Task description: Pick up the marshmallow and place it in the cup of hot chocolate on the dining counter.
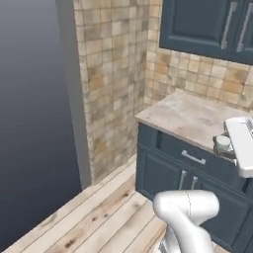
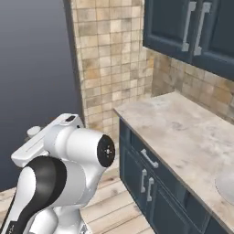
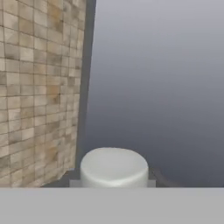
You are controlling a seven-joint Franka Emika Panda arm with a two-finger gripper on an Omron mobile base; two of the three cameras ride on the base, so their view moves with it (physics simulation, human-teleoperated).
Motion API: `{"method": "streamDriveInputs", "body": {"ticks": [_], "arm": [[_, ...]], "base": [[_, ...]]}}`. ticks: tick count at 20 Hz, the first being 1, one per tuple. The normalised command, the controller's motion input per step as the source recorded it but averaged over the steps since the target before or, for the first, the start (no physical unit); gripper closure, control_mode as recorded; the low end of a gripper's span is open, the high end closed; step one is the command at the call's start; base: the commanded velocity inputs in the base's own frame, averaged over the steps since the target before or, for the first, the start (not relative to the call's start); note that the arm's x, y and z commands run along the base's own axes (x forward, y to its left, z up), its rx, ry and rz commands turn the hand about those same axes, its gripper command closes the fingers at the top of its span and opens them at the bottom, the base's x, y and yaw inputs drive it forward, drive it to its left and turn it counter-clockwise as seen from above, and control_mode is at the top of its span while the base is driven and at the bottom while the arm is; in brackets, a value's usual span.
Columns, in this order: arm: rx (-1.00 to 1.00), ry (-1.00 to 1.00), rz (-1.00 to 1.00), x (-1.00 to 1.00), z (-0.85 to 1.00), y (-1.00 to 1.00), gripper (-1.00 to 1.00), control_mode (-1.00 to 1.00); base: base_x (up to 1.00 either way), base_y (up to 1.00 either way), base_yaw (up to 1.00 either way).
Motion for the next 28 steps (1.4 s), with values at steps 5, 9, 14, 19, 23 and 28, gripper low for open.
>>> {"method": "streamDriveInputs", "body": {"ticks": [5, 9, 14, 19, 23, 28], "arm": [[0.0, 0.0, 0.0, 0.0, 0.0, 0.0, 1.0, 1.0], [0.0, 0.0, 0.0, 0.0, 0.0, 0.0, 1.0, 1.0], [0.0, 0.0, 0.0, 0.0, 0.0, 0.0, 1.0, 1.0], [0.0, 0.0, 0.0, 0.0, 0.0, 0.0, 1.0, 1.0], [0.0, 0.0, 0.0, 0.0, 0.0, 0.0, 1.0, 1.0], [0.0, 0.0, 0.0, 0.0, 0.0, 0.0, 1.0, 1.0]], "base": [[0.0, 0.0, 1.0], [0.0, 0.0, 1.0], [0.0, 0.0, 1.0], [0.0, 0.0, 1.0], [0.0, 0.0, 1.0], [0.0, 0.0, 1.0]]}}
